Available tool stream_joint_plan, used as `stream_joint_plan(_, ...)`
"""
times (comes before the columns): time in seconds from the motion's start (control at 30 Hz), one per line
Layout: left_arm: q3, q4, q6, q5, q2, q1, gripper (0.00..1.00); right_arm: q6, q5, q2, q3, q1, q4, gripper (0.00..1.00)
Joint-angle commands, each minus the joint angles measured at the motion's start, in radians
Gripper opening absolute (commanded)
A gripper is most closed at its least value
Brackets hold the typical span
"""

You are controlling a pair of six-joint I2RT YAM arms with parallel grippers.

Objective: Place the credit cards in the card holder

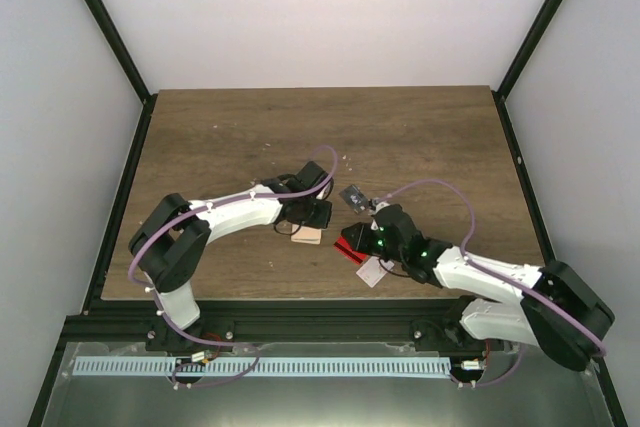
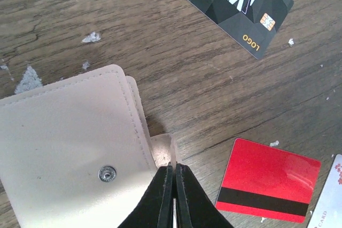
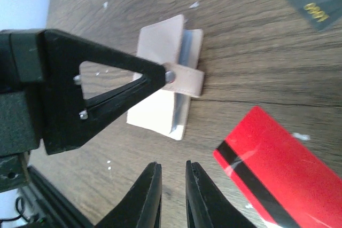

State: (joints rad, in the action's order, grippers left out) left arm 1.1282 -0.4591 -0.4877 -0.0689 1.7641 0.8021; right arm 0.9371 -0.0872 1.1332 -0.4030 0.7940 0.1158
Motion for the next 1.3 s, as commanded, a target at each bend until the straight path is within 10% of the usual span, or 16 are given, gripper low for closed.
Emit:
stream_joint_plan(0.0,0.038,-0.024,0.017,0.021,0.016,0.004,0.04,-0.010,-0.133,0.067,0.007,0.000,0.172,0.15)
stream_joint_plan(0.77,0.068,-0.038,0.100,-0.039,0.073,-0.047,0.04,0.045,-0.251,0.544,-0.122,-0.020,0.628,0.01)
stream_joint_plan(1.27,0.084,-0.072,0.171,-0.058,0.065,-0.093,0.04,0.071,-0.151,0.664,-0.188,-0.038,0.398,0.01)
